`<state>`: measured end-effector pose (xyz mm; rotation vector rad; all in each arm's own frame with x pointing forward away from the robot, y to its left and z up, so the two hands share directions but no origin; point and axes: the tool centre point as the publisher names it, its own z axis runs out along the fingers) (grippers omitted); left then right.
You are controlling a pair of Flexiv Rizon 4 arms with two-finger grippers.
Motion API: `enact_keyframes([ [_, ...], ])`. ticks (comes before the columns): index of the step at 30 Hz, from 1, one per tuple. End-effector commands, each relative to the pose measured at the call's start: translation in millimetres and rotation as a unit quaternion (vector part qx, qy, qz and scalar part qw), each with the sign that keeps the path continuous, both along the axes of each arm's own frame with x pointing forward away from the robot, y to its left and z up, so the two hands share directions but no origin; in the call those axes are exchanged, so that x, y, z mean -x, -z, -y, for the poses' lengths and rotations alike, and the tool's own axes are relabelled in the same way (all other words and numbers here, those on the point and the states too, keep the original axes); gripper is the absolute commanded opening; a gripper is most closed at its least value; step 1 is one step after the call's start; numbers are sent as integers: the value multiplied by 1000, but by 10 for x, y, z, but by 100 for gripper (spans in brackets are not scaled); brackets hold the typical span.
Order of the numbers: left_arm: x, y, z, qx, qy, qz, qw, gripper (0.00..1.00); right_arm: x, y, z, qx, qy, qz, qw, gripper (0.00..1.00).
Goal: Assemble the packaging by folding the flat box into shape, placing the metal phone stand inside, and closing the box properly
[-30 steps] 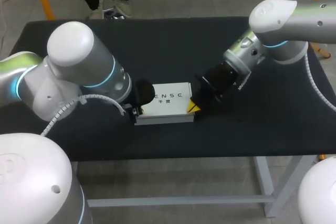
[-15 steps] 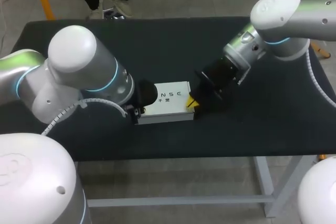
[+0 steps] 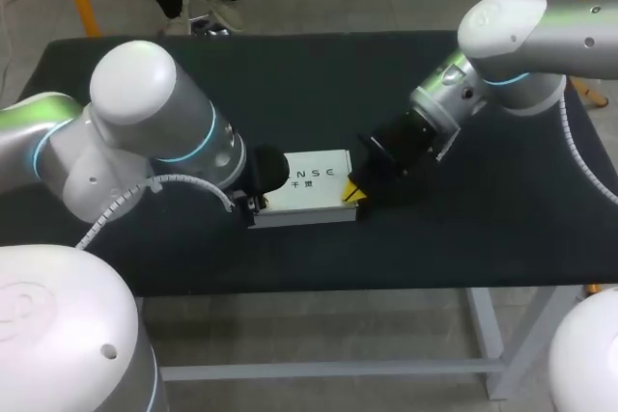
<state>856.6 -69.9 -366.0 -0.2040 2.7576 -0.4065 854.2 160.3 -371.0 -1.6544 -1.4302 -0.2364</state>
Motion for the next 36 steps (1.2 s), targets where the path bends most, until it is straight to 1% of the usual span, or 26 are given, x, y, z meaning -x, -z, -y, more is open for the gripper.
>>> enact_keyframes([
  [1,121,-181,17,-10,-8,13,1000,0,8,-197,65,0,5,24,1000,0],
  [2,128,-226,28,-12,-9,13,1000,3,1,-261,81,-1,6,34,999,0],
  [3,134,-275,40,-14,-12,12,1000,19,-6,-325,102,-1,8,46,999,0],
  [4,141,-324,55,-15,-15,8,1000,41,-14,-386,121,-2,9,58,998,0],
  [5,152,-366,72,-18,-18,4,1000,69,-30,-450,148,-3,10,71,997,0],
  [6,162,-401,89,-22,-23,-4,999,100,-48,-516,181,-3,13,86,996,3],
  [7,173,-436,110,-23,-27,-11,999,100,-68,-571,215,-2,16,100,995,12],
  [8,187,-465,129,-27,-33,-21,999,100,-87,-625,253,-3,17,115,993,29],
  [9,202,-489,147,-29,-39,-29,998,100,-105,-671,288,-5,19,128,992,44],
  [10,220,-512,164,-30,-47,-35,998,100,-120,-713,325,-7,20,139,990,73],
  [11,236,-531,187,-31,-52,-44,997,100,-128,-760,366,-9,23,157,987,100],
  [13,273,-572,208,-30,-67,-65,995,100,-147,-845,448,-13,23,186,982,100],
  [16,364,-624,221,-26,-96,-91,991,100,-199,-947,559,-12,28,222,975,100],
  [18,436,-642,225,-20,-114,-104,988,100,-221,-1014,639,-10,37,255,966,100],
  [22,540,-660,239,-10,-138,-123,983,100,-255,-1113,787,-12,49,294,954,100],
  [24,577,-663,245,-21,-175,-133,975,100,-289,-1161,890,-11,54,308,950,100],
  [36,577,-663,245,-21,-175,-133,975,100,-289,-1161,890,-11,54,308,950,100],
])
